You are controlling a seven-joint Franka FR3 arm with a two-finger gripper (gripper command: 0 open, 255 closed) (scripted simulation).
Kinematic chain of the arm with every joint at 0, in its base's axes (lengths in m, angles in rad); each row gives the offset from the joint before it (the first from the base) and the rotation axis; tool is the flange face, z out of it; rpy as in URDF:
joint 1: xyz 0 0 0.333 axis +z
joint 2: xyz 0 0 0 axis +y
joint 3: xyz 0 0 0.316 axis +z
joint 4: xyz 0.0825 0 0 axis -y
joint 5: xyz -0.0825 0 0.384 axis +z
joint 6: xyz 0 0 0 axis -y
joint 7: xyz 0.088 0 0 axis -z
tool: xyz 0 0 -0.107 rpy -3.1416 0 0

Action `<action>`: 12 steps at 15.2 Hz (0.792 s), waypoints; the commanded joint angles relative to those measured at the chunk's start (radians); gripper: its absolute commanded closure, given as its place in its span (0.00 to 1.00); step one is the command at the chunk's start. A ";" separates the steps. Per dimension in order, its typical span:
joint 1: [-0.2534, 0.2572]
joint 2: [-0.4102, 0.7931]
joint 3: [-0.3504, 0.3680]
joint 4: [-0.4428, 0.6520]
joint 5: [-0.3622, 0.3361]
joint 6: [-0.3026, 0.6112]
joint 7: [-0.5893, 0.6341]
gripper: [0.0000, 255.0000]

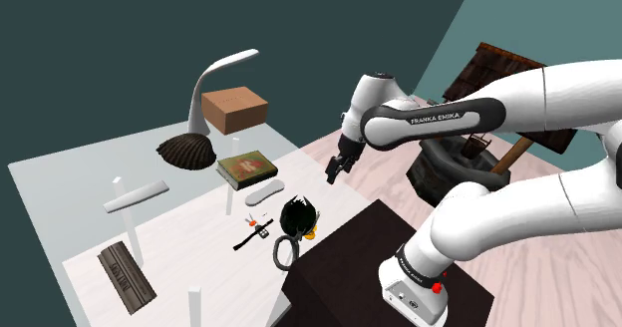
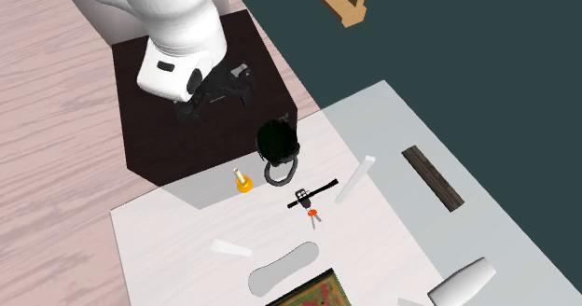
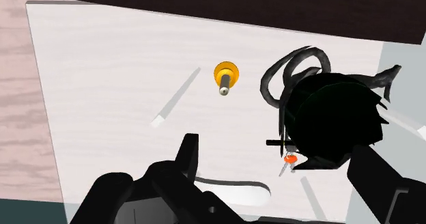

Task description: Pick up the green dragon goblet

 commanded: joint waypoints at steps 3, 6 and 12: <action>0.031 0.138 0.010 -0.046 0.047 0.206 0.003 0.00; 0.060 0.273 0.015 -0.052 0.090 0.360 -0.005 0.00; 0.091 0.442 0.016 -0.046 0.145 0.535 -0.032 0.00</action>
